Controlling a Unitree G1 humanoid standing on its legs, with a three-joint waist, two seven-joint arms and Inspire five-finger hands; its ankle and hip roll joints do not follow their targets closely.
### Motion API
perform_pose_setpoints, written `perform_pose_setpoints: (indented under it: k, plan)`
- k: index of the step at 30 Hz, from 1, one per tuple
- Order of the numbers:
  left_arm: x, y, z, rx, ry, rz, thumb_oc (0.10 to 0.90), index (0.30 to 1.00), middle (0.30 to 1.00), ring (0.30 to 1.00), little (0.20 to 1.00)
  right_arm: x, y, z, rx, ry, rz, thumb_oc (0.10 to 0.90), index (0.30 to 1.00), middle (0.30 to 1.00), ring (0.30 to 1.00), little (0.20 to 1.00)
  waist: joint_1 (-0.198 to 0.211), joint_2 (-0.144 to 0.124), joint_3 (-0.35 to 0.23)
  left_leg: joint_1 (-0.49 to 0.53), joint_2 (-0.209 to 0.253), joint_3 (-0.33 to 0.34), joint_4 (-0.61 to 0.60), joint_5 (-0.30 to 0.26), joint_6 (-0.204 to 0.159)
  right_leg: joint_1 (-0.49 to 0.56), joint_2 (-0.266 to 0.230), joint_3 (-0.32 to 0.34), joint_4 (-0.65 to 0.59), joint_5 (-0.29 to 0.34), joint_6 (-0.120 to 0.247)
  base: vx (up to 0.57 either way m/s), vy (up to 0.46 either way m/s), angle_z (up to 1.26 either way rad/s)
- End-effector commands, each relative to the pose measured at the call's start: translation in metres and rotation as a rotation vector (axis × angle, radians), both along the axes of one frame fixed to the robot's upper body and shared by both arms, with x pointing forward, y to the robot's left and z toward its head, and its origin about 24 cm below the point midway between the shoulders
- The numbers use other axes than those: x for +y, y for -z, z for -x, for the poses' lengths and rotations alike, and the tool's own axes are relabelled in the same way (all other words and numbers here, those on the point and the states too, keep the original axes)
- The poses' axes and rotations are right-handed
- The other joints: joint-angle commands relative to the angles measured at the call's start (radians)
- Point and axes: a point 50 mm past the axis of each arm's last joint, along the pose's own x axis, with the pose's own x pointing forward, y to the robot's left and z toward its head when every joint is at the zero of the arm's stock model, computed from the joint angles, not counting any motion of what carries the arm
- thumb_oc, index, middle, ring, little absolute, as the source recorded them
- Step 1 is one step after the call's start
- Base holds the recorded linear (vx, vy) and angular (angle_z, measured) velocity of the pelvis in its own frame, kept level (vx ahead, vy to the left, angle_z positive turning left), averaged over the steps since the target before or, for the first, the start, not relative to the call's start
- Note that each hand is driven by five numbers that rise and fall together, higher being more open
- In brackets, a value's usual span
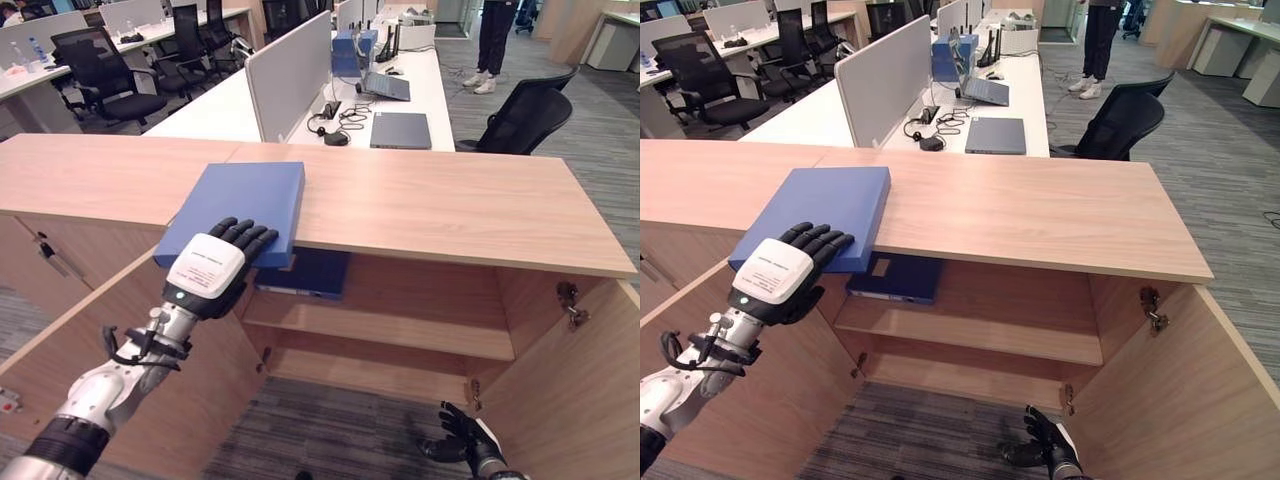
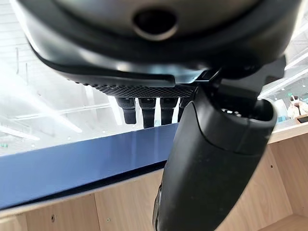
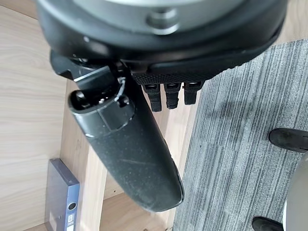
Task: Put the empty folder in the office cabinet
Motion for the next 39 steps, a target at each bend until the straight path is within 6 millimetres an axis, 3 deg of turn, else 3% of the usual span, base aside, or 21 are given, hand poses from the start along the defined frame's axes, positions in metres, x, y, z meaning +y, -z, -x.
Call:
perform_pose_setpoints:
  k: [1,21,39]
  plan:
    - [0.000,-0.069,-0.024,-0.297,0.026,-0.022,0.800,0.900,0.900,0.900,0.900,-0.007,-0.027,-0.045,-0.201,-0.037,0.014,0.800,0.900,0.900,0.900,0.900,-0.031,-0.015,-0.018,0.027,0.076,0.053,-0.001,-0.032,-0.085,0.064,-0.062,0.035,0.002,-0.129,0.097,0.00,0.000,0.00]
    - [0.000,-0.079,-0.026,-0.357,0.010,-0.041,0.800,0.900,0.900,0.900,0.900,-0.006,-0.028,-0.048,-0.200,-0.050,0.015,0.800,0.900,0.900,0.900,0.900,-0.029,-0.017,-0.024,0.027,0.075,0.055,-0.001,-0.030,-0.085,0.065,-0.062,0.035,0.002,-0.129,0.097,0.00,0.002,0.00]
    - [0.011,-0.083,-0.027,-0.492,-0.122,0.173,0.800,0.900,0.900,0.900,0.900,-0.003,-0.025,-0.047,-0.184,-0.035,0.012,0.800,0.900,0.900,0.900,0.900,-0.029,-0.023,-0.027,0.019,0.072,0.056,-0.001,-0.018,-0.082,0.057,-0.063,0.037,0.002,-0.119,0.096,0.00,0.003,0.00]
